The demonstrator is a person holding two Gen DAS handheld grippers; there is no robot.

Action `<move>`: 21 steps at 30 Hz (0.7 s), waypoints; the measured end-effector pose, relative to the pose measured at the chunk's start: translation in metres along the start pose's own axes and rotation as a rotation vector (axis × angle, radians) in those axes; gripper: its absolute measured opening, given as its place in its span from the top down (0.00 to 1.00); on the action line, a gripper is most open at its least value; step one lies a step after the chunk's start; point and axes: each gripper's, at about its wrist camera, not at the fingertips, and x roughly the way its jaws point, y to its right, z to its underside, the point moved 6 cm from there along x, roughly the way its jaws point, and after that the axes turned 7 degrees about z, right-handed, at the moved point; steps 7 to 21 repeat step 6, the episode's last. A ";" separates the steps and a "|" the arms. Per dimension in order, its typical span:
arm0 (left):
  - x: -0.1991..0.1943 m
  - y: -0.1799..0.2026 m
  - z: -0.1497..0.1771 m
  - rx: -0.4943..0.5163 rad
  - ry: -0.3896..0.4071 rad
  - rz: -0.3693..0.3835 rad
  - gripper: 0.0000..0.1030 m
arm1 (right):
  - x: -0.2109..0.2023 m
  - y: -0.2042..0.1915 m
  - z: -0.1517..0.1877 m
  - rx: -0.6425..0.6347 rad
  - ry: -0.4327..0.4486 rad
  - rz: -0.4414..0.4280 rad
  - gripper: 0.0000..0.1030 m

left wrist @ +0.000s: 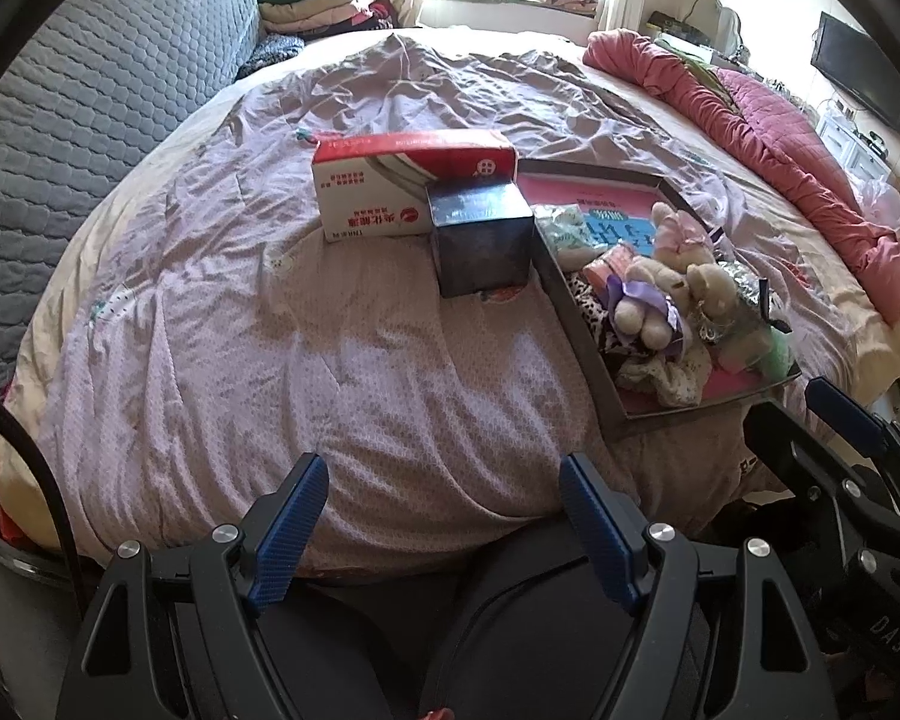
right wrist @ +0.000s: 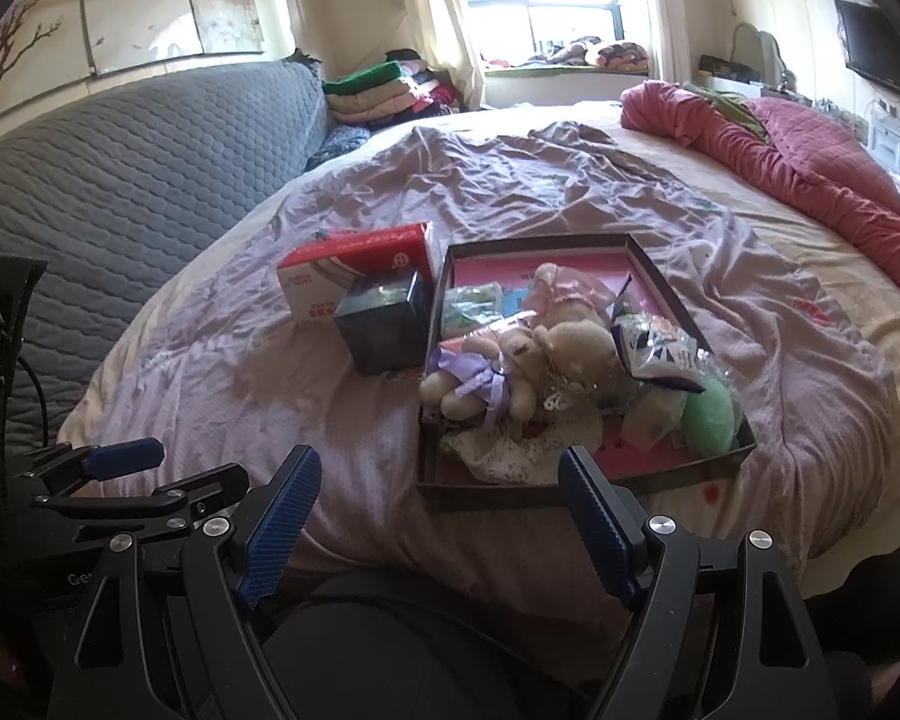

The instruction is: Organize soft objects

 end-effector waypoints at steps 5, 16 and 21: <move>0.009 -0.001 0.002 -0.003 -0.012 0.001 0.24 | 0.005 0.000 0.002 0.000 -0.010 -0.004 0.20; 0.011 -0.002 0.002 -0.007 -0.016 0.002 0.24 | 0.005 -0.001 0.002 -0.001 -0.011 -0.005 0.20; 0.011 -0.002 0.002 -0.007 -0.016 0.002 0.24 | 0.005 -0.001 0.002 -0.001 -0.011 -0.005 0.20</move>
